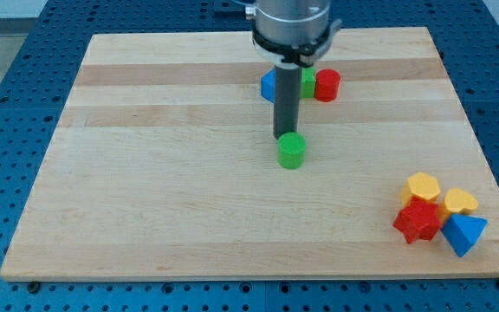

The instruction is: Slide the green circle above the red star

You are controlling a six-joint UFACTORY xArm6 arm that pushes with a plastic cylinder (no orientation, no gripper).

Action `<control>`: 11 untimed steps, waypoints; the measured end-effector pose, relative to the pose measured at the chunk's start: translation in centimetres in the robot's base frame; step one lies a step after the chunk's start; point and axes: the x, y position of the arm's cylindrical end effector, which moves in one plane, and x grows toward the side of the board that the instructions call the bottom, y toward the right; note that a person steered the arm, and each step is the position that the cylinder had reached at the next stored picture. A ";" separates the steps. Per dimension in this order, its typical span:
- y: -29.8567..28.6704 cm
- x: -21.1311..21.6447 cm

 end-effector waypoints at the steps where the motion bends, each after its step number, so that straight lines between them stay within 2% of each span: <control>1: 0.4 2.9; 4: -3.7 5.1; 5: -3.4 6.3; 6: -1.9 7.5; 8: 4.7 7.6; 9: 5.9 7.5; 11: 5.9 4.3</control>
